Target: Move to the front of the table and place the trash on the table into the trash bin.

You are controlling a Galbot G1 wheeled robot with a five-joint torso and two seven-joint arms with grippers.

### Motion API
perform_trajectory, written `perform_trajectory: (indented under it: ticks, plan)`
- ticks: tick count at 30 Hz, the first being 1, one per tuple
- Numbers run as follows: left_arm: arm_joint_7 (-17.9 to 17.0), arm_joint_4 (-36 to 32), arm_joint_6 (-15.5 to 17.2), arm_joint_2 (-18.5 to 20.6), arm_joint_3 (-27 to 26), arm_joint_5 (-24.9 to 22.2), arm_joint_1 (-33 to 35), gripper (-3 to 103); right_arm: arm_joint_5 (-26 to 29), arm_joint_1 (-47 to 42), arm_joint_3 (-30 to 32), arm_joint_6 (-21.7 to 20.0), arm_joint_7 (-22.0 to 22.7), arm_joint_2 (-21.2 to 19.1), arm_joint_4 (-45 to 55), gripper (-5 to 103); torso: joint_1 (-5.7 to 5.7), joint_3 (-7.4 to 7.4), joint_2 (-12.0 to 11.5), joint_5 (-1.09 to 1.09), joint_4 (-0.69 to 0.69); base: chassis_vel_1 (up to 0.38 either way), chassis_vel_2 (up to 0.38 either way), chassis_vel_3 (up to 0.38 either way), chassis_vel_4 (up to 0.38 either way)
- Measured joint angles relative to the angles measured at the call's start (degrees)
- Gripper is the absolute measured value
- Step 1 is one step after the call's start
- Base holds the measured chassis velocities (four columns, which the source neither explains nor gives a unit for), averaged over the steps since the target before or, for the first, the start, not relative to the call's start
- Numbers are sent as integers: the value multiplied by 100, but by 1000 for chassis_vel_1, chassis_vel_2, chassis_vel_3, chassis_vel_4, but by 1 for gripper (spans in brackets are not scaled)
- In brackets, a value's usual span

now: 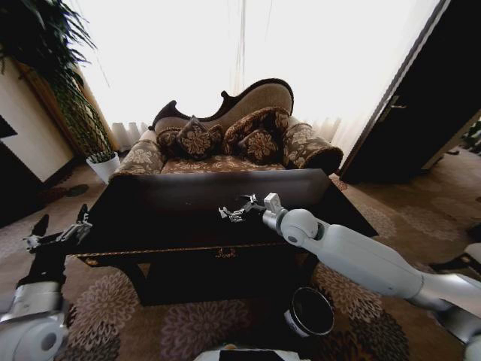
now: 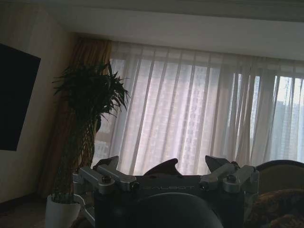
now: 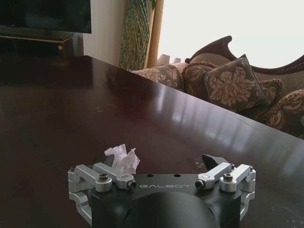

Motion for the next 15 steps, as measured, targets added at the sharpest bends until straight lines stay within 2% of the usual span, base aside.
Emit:
perform_trajectory:
  ticks: [15]
  plan:
    - [-7, 8, 2, 43, -61, -4, 62, 100, 4, -248, -19, 26, -1, 220, -98, 100, 0, 0, 0, 0, 0, 0, 0, 0, 0]
